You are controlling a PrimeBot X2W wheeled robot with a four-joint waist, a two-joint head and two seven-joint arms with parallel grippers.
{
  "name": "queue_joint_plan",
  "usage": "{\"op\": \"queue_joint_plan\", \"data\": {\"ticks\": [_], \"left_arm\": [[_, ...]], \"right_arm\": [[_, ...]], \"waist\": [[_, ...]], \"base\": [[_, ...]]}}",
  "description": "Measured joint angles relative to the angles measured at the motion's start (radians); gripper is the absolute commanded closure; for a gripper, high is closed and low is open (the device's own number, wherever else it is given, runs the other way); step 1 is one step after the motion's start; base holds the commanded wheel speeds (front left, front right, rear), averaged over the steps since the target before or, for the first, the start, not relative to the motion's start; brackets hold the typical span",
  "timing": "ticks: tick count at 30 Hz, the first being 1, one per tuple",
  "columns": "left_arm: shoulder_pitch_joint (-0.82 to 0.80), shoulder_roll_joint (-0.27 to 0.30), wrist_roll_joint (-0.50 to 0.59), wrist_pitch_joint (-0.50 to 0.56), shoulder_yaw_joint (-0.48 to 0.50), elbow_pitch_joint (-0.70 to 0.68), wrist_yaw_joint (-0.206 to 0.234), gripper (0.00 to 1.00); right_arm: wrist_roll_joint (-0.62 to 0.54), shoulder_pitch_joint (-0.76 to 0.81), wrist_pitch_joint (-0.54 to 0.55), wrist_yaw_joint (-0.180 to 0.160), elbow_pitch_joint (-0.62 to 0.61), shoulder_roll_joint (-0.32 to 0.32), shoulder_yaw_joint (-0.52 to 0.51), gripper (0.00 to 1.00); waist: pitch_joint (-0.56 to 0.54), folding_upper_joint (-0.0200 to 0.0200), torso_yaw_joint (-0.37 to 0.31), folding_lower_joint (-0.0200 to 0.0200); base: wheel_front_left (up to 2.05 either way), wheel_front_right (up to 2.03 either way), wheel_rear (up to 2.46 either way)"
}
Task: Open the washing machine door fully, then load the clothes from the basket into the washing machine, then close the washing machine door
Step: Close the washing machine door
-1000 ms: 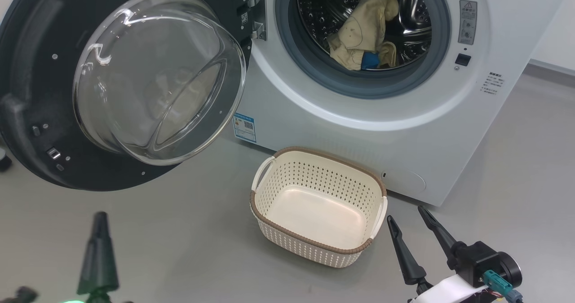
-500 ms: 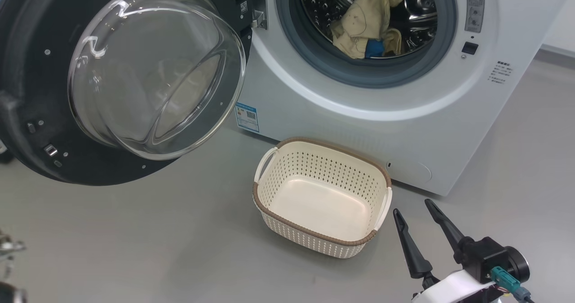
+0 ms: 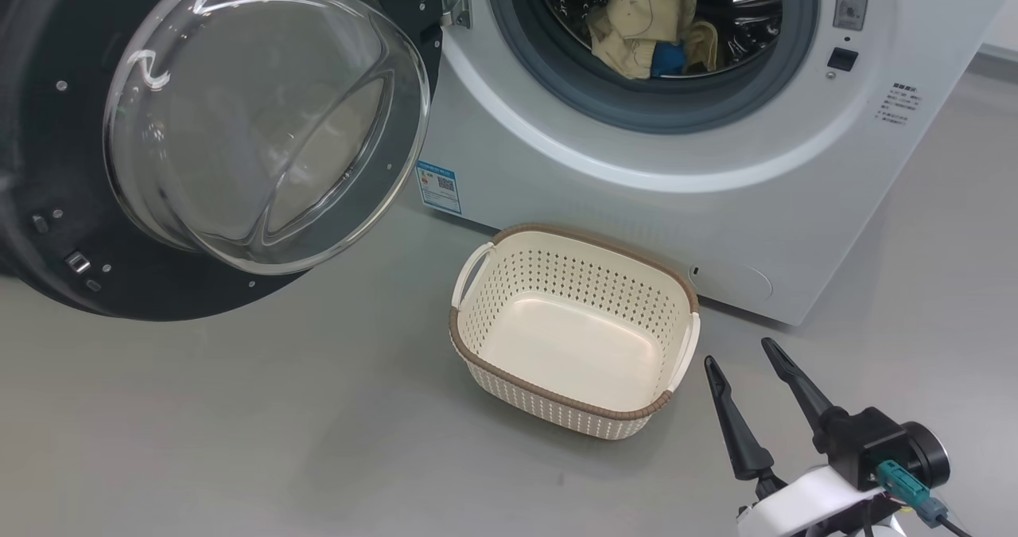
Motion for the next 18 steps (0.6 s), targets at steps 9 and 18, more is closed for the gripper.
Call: {"op": "queue_joint_plan", "data": {"ticks": [9,18], "left_arm": [[-0.046,0.184,0.007,0.12,0.012,0.224,0.108,1.0],[-0.111,0.267,-0.002,0.189,-0.007,0.358,0.109,1.0]], "right_arm": [[-0.01,-0.022,0.026,0.001,-0.028,-0.015,0.018,0.0],[-0.028,-0.05,0.06,0.01,-0.071,-0.052,0.02,0.0]], "waist": [[0.035,0.0,-0.033,0.0],[0.102,0.0,-0.073,0.0001]], "base": [[0.0,0.0,0.0],[0.0,0.0,0.0]]}}
